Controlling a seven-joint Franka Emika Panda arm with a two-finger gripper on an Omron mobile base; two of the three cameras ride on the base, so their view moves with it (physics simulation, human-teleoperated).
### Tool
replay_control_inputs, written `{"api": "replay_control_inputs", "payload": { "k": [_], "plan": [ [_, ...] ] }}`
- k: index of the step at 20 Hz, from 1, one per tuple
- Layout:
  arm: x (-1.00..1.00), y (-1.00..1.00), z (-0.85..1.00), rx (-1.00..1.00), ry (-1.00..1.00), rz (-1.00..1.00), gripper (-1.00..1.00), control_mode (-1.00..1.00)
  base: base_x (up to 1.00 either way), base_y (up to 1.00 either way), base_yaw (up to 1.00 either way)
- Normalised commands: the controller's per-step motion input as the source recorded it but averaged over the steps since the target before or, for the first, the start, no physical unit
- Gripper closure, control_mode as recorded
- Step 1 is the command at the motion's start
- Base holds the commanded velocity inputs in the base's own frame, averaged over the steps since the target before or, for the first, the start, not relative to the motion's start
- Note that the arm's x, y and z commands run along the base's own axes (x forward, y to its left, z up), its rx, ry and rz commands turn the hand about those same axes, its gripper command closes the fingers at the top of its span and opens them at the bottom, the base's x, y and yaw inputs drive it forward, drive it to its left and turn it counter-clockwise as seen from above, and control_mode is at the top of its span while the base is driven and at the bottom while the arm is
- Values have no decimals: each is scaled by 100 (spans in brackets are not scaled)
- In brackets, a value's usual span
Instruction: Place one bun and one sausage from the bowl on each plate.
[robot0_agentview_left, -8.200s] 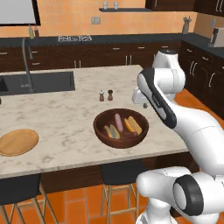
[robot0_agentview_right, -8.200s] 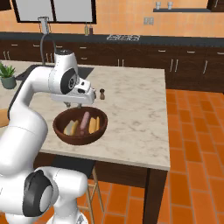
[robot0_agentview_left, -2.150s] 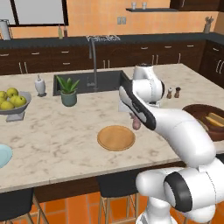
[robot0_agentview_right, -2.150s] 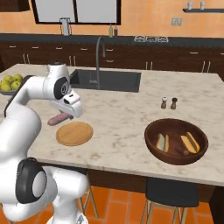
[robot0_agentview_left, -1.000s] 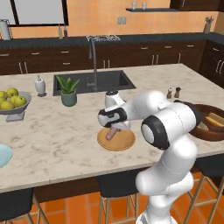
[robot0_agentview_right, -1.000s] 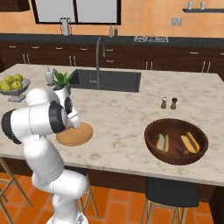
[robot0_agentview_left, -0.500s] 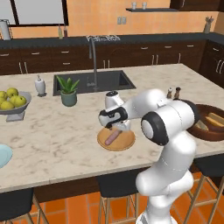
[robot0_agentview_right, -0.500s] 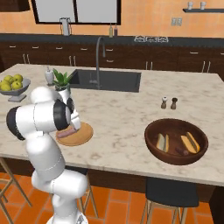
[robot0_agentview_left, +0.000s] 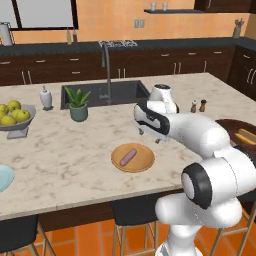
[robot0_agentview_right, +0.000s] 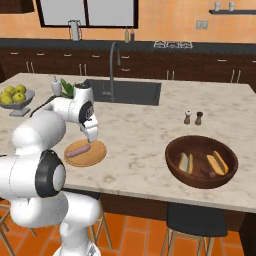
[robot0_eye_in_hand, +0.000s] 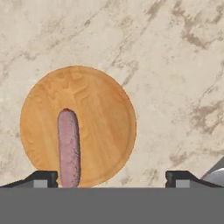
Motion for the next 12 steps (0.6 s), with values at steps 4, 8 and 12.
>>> {"api": "replay_control_inputs", "payload": {
  "k": [4, 8, 12],
  "plan": [
    [-100, -34, 100, 4, 0, -6, -100, -100, 0, 0, 0],
    [-100, -35, 79, 0, 2, -6, -100, -100, 0, 0, 0],
    [-75, -31, 34, 0, 0, -5, -100, 100, -23, -22, -2]
  ]
}}
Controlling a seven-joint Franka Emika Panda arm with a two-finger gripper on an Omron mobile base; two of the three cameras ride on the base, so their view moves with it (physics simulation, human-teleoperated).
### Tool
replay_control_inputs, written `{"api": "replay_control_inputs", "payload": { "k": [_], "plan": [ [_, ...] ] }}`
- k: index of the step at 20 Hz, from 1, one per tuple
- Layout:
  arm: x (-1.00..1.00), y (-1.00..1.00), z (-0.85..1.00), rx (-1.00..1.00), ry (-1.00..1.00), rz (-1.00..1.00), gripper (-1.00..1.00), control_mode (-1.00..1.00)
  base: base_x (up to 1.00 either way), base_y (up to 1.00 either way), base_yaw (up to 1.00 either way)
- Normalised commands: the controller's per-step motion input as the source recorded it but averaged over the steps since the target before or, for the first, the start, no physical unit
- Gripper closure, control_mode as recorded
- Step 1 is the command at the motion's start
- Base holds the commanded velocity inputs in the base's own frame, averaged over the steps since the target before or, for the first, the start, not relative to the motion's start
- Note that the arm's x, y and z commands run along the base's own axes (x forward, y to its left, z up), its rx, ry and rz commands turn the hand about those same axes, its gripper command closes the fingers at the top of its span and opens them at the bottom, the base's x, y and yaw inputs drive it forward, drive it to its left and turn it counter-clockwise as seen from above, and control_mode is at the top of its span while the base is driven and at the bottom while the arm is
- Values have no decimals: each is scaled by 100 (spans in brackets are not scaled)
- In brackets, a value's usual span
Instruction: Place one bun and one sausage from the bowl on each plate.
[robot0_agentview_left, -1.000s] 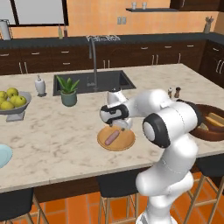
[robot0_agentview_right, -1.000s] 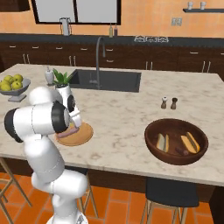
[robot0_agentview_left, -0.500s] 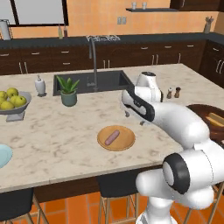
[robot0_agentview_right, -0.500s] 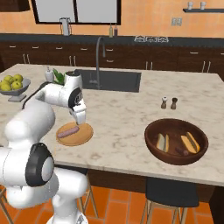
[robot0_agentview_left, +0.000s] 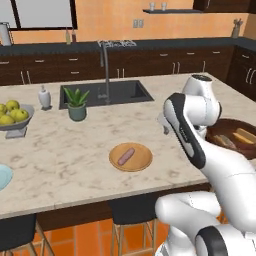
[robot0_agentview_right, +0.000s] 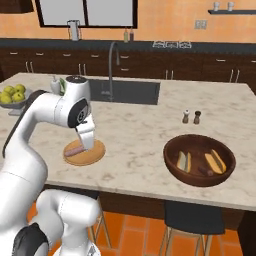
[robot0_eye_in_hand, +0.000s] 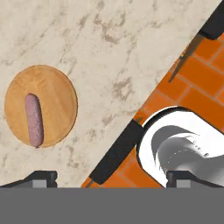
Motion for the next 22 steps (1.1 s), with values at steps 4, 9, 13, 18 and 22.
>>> {"api": "replay_control_inputs", "payload": {
  "k": [4, 9, 13, 18, 22],
  "plan": [
    [0, 0, 0, 0, 0, 0, -100, 100, -14, -100, -10],
    [0, 0, 0, 0, 0, 0, -100, 100, 49, -100, -1],
    [24, -15, 2, 0, 1, 1, -100, -100, 61, -57, 0],
    [98, -65, -15, -1, 3, 25, -100, -100, 0, 0, 0],
    [78, -65, -76, -12, 0, 45, -100, -100, 0, 0, 0]
  ]
}}
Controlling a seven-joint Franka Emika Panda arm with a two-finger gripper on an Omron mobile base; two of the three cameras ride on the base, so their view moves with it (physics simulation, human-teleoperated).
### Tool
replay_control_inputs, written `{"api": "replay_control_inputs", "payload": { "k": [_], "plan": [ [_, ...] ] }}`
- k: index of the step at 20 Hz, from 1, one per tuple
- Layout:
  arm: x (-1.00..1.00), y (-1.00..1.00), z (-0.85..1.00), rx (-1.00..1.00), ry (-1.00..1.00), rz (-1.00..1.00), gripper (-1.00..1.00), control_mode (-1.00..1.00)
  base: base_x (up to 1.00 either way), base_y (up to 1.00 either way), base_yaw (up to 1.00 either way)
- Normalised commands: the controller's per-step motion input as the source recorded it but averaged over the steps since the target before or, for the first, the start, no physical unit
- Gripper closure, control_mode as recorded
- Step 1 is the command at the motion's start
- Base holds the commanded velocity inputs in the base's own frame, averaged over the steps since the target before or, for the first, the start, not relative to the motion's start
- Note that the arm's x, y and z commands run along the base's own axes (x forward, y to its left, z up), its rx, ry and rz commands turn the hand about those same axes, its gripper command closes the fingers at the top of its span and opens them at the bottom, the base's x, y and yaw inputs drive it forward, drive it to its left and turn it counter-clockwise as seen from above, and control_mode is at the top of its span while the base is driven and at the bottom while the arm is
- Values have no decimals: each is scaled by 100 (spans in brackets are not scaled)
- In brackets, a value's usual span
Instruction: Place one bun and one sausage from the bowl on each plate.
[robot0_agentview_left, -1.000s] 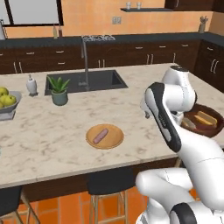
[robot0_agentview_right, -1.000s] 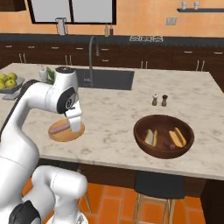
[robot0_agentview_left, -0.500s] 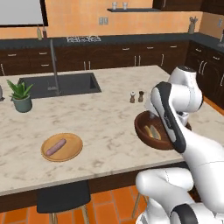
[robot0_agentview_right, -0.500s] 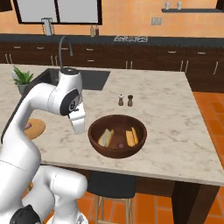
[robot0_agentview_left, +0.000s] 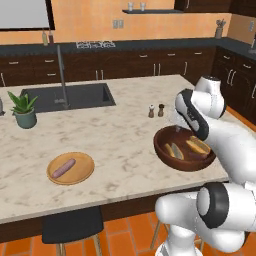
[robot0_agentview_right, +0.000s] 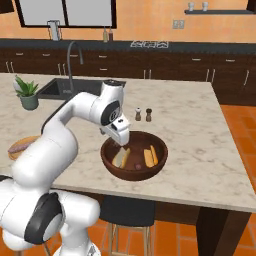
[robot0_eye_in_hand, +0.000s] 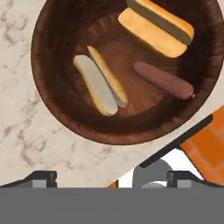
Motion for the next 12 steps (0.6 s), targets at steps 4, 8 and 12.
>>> {"api": "replay_control_inputs", "payload": {
  "k": [4, 8, 12],
  "plan": [
    [73, -20, -98, -16, 0, 46, -100, -100, 0, 0, 0],
    [47, -1, -72, -7, 0, 42, -100, -100, 0, 0, 0],
    [16, -3, -51, 0, 0, 31, -100, -100, 0, 0, 0]
  ]
}}
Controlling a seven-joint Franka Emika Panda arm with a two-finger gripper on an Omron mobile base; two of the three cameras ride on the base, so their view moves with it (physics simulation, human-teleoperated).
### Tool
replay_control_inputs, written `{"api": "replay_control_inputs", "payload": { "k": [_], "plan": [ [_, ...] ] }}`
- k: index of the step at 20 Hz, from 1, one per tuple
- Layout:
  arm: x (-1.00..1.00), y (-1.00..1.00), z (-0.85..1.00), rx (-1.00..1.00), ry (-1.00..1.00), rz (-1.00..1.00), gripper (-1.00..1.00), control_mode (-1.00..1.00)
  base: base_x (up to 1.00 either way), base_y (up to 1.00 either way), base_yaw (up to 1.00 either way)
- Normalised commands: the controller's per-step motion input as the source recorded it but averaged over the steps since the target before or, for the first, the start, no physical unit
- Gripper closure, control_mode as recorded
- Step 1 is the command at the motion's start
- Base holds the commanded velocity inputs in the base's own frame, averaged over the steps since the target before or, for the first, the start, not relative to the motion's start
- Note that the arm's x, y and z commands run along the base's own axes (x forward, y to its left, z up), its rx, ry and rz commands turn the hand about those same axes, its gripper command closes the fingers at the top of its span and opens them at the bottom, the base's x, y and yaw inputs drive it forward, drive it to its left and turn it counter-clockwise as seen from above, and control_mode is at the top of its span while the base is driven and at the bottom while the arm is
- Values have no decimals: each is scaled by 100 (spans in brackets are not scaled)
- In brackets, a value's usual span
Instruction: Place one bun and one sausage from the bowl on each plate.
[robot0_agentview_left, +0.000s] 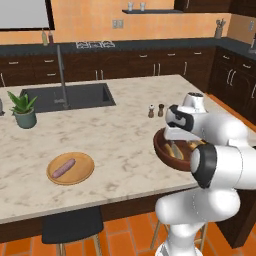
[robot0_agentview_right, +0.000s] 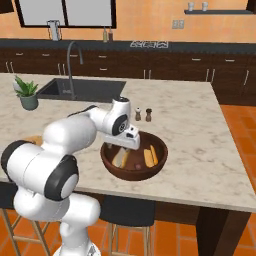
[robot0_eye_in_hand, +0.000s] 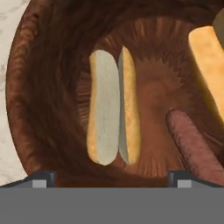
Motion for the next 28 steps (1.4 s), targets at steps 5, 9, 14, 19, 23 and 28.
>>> {"api": "replay_control_inputs", "payload": {
  "k": [5, 9, 14, 19, 23, 28],
  "plan": [
    [0, -2, -47, 0, 0, 21, -100, -100, 0, 0, 0],
    [0, 2, -25, 0, 0, 4, -100, -100, 0, 0, 0],
    [0, 20, -3, 0, 0, 0, -100, -100, 0, 0, 0],
    [0, 10, -16, 0, -2, -1, -100, -100, 0, 0, 0],
    [6, -1, -31, -1, -6, -4, -100, -100, 0, 0, 0],
    [21, -15, -42, -2, -1, -6, -100, -100, 0, 0, 0]
  ]
}}
